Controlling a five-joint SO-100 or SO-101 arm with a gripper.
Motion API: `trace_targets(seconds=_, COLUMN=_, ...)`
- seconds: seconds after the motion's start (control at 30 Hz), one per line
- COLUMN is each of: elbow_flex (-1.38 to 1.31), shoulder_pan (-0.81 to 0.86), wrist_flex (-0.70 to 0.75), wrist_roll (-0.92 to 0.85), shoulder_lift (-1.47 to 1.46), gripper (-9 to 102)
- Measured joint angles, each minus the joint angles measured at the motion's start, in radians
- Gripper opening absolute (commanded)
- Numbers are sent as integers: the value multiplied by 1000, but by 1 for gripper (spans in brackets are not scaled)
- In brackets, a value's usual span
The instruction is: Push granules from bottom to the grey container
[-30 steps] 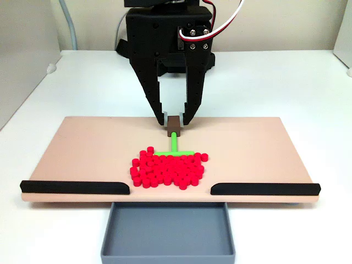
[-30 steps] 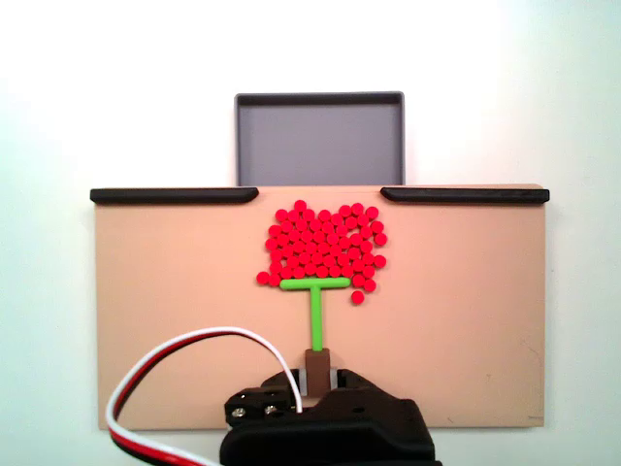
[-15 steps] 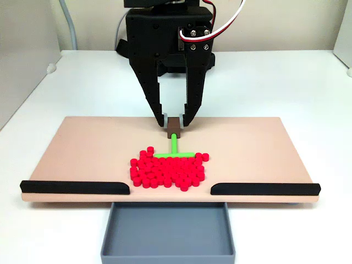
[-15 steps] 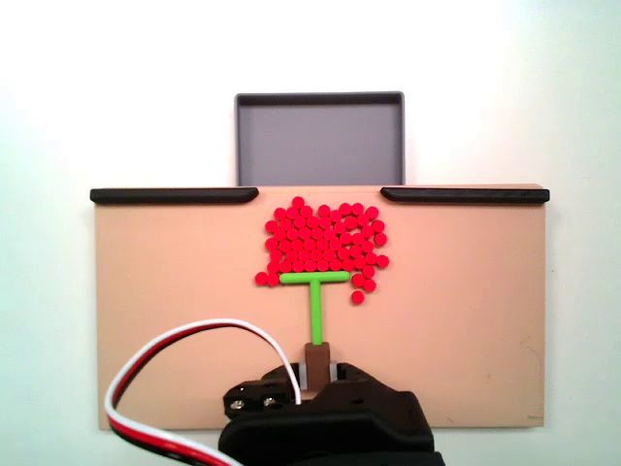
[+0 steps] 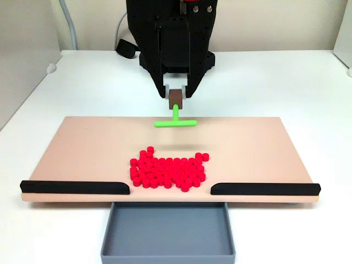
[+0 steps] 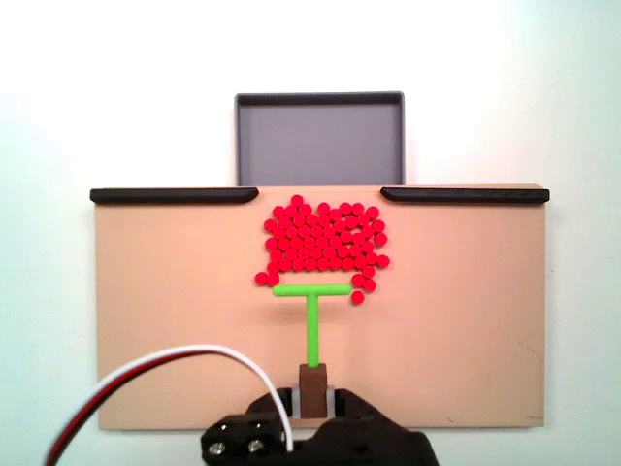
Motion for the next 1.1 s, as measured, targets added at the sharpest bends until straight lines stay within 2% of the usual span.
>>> trace_targets(seconds=0.23, elbow_flex=-9, shoulder_pan=0, wrist_flex=138, wrist_roll=9, shoulder_lift=118, gripper=0)
trace_targets(seconds=1.1, elbow_flex=0, shoulder_pan=-35, wrist_flex=143, wrist_roll=54, shoulder_lift=209, gripper=0)
